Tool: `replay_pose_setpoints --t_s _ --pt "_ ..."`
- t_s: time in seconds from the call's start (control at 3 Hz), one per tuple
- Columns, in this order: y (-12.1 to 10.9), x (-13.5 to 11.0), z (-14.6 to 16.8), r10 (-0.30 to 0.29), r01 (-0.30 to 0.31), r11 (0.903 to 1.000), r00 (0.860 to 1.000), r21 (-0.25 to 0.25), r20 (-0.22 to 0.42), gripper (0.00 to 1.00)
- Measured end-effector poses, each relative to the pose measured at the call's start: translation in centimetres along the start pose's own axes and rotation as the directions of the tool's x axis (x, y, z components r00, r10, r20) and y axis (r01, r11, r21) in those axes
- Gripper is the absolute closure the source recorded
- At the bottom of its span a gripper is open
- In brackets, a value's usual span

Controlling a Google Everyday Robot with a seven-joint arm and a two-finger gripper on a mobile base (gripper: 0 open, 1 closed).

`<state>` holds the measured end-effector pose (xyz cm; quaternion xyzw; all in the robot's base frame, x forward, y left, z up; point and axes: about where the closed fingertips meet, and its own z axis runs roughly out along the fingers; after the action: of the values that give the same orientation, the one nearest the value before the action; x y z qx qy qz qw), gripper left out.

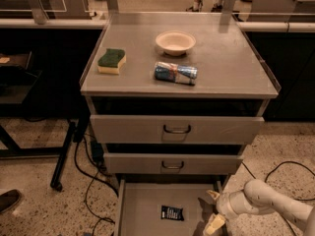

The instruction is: Pick rxbar blueberry from bottom drawer and place on counter

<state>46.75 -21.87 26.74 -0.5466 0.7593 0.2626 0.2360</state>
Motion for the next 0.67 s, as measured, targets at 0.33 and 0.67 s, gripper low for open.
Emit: replay_pose_setpoints --t_s 0.33,0.67 --pt "0.4 0.1 2.3 0.004 -0.004 1.0000 1.000 0.006 0.023 0.00" --pt "-1.4 0.2 6.2 0.009 -0.010 0.9991 0.999 0.042 0.039 0.00"
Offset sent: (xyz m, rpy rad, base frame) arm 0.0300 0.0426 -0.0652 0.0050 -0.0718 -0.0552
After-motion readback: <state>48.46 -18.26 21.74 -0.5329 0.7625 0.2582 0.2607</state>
